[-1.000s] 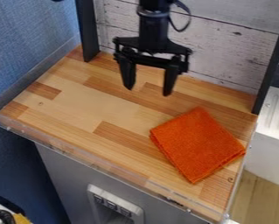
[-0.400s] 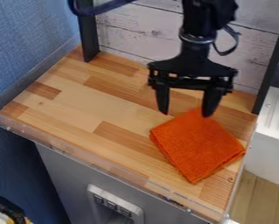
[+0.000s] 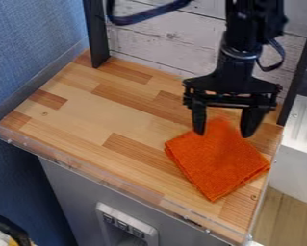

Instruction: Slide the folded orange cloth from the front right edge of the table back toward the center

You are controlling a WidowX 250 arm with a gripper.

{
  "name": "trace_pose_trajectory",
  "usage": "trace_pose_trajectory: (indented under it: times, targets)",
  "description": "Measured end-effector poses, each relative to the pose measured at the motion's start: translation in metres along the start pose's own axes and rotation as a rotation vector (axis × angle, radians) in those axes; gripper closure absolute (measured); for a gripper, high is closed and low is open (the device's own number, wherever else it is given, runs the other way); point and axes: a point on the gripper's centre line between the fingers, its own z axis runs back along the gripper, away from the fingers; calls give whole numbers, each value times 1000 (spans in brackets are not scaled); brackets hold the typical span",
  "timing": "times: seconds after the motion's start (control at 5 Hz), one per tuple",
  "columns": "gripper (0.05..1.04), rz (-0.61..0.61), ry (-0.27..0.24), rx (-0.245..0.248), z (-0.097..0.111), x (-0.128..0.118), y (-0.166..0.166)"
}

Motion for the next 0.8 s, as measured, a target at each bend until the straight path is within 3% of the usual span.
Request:
trace_pose_trajectory:
  times: [0.4, 0.6, 0.8]
  targets:
    - [710, 27, 29, -4, -17, -6, -8]
    - [926, 21, 40, -4, -26, -6, -10]
    - [1019, 5, 50, -3, -34, -8, -11]
